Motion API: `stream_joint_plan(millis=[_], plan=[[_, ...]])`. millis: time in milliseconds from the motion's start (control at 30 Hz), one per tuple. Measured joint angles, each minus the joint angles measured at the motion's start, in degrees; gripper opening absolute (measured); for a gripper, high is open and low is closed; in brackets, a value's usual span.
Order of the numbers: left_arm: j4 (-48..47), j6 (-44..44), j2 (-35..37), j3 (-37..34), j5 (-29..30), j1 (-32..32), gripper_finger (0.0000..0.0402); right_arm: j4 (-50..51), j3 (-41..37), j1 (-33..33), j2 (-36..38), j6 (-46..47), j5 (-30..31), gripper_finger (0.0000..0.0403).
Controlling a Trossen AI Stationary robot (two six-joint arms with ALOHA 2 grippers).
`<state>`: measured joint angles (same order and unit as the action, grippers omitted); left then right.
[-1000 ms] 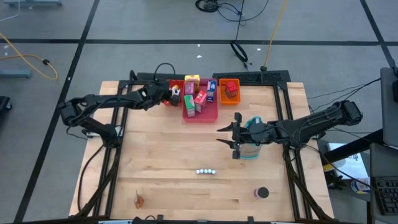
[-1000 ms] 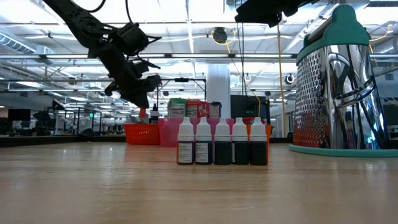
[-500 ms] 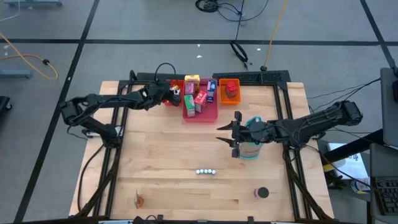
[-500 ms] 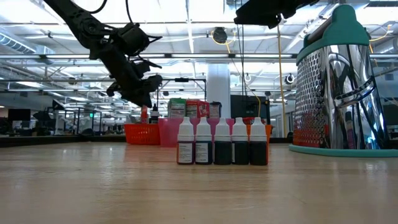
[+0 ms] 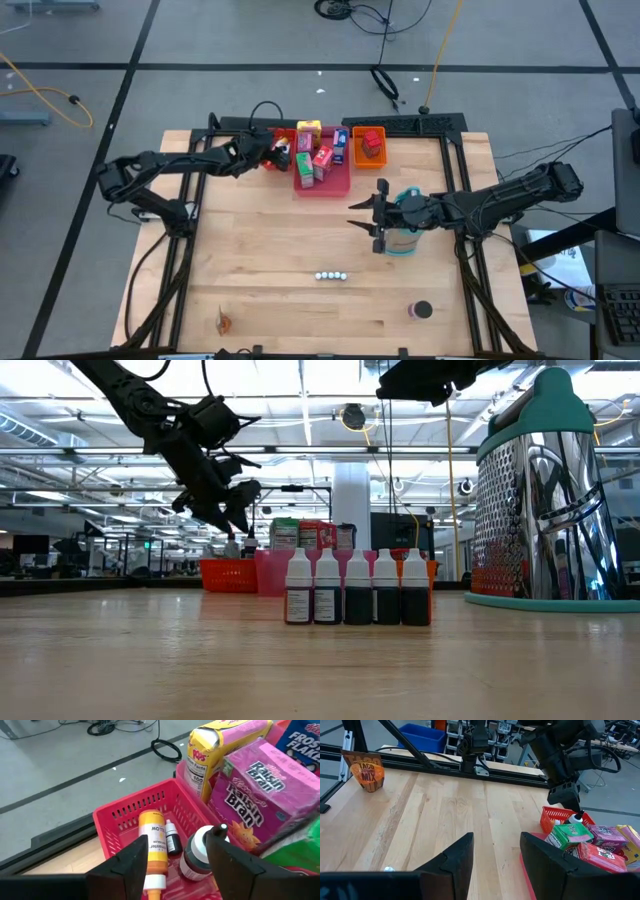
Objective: Pick & Place Kitchen Items
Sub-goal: Put the small brown food coloring bottle into the red bin
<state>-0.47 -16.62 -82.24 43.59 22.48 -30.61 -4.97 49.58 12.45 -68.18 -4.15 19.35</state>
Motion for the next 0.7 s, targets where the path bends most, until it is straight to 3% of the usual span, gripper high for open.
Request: stream_joint_plan(millis=[367, 700], plan=[[-1.49, 1.11, 1.86, 0.02, -8.55, 6.20, 0.0203, -0.03, 0.00, 0.00, 0.00, 0.01, 0.01, 0.0155], [-1.46, 2.64, 2.16, 0.07, -18.37, 19.74, 0.0202, -0.42, 0.00, -0.09, 0.00, 0.01, 0.02, 0.0155]])
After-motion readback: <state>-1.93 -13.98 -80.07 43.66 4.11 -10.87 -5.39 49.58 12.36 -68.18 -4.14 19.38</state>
